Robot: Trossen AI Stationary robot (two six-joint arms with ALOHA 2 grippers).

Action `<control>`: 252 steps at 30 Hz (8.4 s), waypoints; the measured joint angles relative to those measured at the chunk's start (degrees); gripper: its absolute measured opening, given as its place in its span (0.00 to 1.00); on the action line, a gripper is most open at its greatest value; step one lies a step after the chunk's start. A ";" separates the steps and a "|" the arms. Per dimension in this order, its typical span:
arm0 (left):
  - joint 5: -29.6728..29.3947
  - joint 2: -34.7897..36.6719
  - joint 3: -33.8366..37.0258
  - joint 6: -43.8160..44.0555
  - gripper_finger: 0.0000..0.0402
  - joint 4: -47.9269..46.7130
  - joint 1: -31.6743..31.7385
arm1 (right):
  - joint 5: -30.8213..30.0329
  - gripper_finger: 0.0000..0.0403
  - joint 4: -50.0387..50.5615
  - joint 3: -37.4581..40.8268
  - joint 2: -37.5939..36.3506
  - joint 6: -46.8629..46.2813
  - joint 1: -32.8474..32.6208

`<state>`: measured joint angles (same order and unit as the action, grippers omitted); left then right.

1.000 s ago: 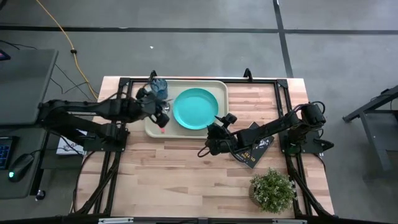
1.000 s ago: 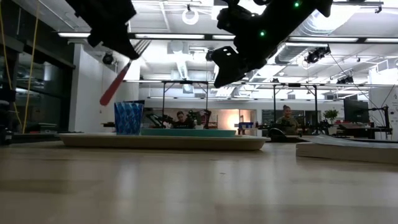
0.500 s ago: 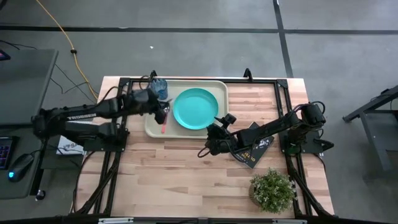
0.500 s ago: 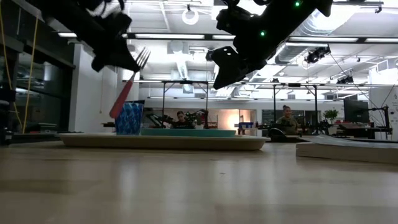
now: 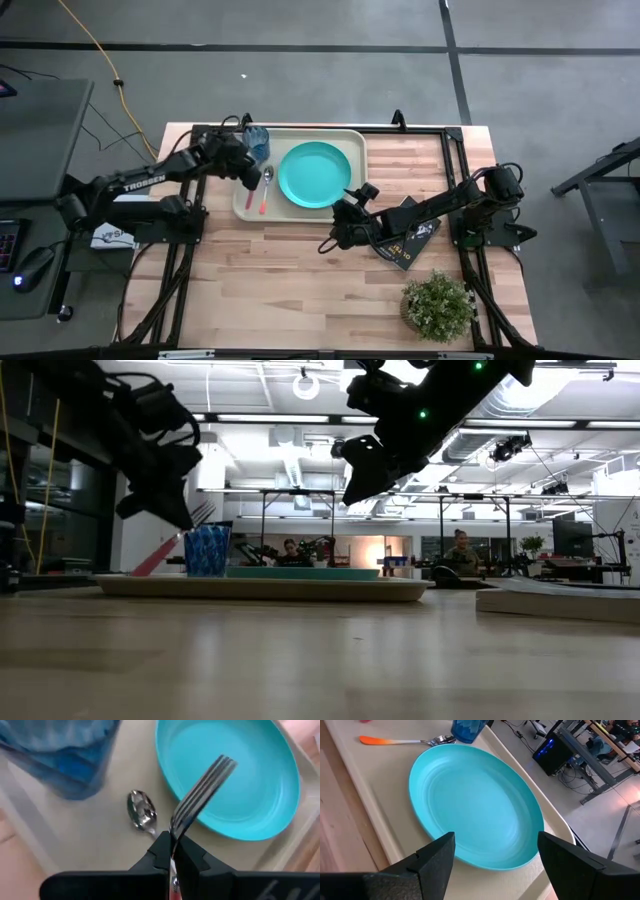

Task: Pick and place plate/cup/fork/spoon on tray
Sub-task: Put the pink fork on the white tray beside the orange spoon, then return to Home Position

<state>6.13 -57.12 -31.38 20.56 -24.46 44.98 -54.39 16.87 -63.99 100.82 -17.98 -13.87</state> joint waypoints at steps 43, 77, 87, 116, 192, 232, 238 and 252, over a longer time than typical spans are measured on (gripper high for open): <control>-13.77 -1.43 13.86 1.22 0.15 12.05 -0.01 | 1.07 0.68 -1.93 0.00 0.00 -0.17 0.00; -18.60 -0.48 15.94 1.59 0.00 18.45 -9.76 | 2.37 0.68 -4.54 0.00 0.00 0.00 -0.02; -20.55 -7.01 15.94 -0.17 0.00 23.32 -9.74 | 2.43 0.68 -4.64 0.00 0.00 0.25 0.00; -23.21 2.30 15.92 -2.78 0.00 20.82 -14.30 | 2.47 0.68 -3.52 0.00 0.00 1.26 -0.05; -20.61 40.85 20.55 -19.64 0.00 35.19 -42.13 | 36.44 0.00 -11.60 56.68 -99.97 7.67 7.32; -21.58 53.27 30.69 -20.76 0.00 30.37 -46.92 | 38.22 0.00 -22.71 63.45 -99.86 16.70 1.31; -21.63 53.27 30.69 -20.76 0.00 28.39 -46.92 | 40.35 0.00 -20.03 63.45 -99.86 12.39 1.31; -21.75 53.27 30.69 -20.76 0.00 28.50 -46.92 | 40.87 0.00 -20.03 63.47 -99.69 12.37 1.44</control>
<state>-15.62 -3.86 -0.69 -0.20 4.05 -1.93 -13.52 -3.16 -0.51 1.13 -5.60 -12.43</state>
